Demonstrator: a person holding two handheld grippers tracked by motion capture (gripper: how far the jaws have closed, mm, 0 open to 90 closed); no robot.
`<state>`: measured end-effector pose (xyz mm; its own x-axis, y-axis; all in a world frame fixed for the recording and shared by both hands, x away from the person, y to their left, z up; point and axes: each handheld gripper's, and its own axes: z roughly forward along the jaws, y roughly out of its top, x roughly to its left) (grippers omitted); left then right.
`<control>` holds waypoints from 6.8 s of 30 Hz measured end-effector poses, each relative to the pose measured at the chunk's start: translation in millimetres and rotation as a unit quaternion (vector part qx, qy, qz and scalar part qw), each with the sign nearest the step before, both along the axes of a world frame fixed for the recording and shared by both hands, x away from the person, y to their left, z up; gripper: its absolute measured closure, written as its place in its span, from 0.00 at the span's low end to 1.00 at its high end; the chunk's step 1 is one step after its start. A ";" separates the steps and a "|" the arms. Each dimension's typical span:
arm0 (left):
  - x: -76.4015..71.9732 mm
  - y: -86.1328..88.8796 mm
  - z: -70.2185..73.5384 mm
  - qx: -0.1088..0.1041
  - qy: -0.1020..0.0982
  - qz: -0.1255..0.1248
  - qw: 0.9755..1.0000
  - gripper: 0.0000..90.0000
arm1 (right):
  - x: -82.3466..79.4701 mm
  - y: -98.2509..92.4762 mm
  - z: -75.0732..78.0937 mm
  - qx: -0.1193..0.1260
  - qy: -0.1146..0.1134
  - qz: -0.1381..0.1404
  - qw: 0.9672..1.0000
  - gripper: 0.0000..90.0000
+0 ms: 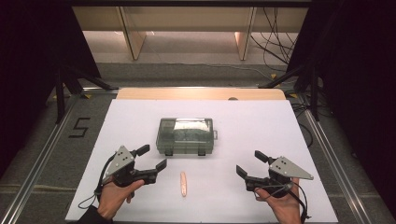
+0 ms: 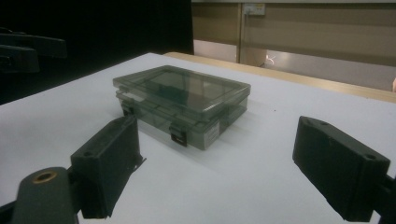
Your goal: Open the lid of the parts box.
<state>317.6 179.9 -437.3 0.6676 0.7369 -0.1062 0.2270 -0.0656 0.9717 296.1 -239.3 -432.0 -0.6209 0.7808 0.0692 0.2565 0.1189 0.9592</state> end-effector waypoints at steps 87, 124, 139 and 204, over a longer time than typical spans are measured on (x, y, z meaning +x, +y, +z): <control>98.7 31.7 -46.5 0.105 0.077 0.029 0.991 1.00 | 123.2 44.2 -31.8 -0.124 0.026 0.112 0.986 1.00; 105.9 20.9 -45.0 0.119 0.083 -0.011 0.989 1.00 | 140.5 71.4 -44.0 -0.162 0.026 0.142 0.976 1.00; 116.1 16.8 -23.8 0.098 0.053 -0.007 0.994 1.00 | 152.6 82.7 -29.8 -0.130 0.005 0.129 0.983 1.00; 157.2 14.5 -4.3 0.057 0.021 0.036 0.998 1.00 | 186.9 71.7 4.0 -0.104 0.020 0.103 0.989 0.77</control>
<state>474.8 194.4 -441.7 0.6092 0.7917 -0.0453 0.2746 -0.1570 0.9487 483.1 -167.5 -428.0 -0.7687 0.6375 -0.0520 0.2433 0.3666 0.8980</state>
